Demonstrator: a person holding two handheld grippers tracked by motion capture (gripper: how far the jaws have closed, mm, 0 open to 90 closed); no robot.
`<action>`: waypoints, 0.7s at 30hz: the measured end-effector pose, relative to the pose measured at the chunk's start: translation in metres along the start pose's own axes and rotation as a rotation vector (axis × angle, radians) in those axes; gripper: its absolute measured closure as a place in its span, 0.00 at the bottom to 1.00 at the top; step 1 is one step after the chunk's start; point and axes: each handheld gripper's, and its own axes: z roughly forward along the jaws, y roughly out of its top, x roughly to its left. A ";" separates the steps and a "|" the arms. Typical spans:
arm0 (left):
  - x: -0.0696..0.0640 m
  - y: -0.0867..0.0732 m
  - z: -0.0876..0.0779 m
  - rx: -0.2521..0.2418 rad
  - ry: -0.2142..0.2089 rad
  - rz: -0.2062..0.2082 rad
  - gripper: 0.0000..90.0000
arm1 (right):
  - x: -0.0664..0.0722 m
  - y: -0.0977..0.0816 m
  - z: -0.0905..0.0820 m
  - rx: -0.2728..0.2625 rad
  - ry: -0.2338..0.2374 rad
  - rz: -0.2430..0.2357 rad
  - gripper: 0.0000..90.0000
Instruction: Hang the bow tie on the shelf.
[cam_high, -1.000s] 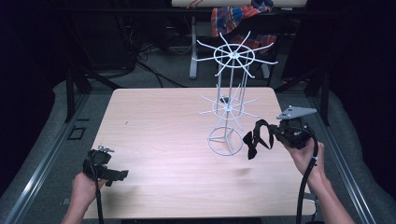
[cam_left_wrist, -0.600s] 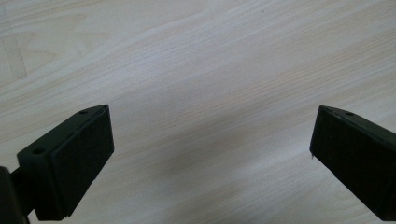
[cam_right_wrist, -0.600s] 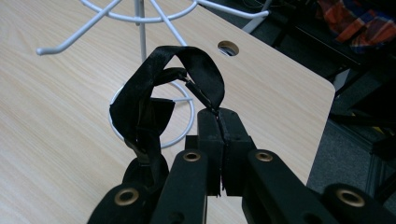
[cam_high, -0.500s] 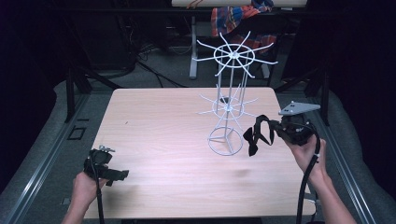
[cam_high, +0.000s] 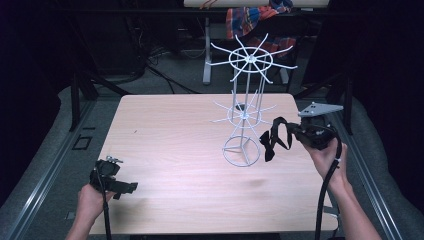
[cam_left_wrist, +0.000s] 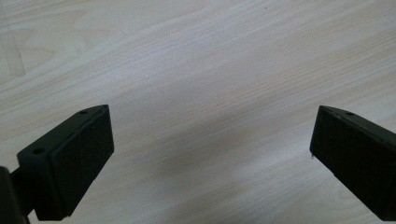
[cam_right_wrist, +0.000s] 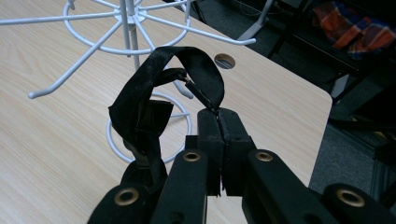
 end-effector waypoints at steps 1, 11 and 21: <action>0.000 0.000 0.000 0.000 0.000 0.000 0.00 | 0.000 0.000 0.001 -0.005 0.000 -0.002 0.99; -0.001 0.000 0.001 0.006 -0.004 0.003 0.00 | -0.003 0.005 0.007 0.009 0.007 0.014 0.99; 0.000 0.000 0.001 0.003 -0.004 0.004 0.00 | -0.004 0.013 0.015 0.004 0.016 0.022 0.99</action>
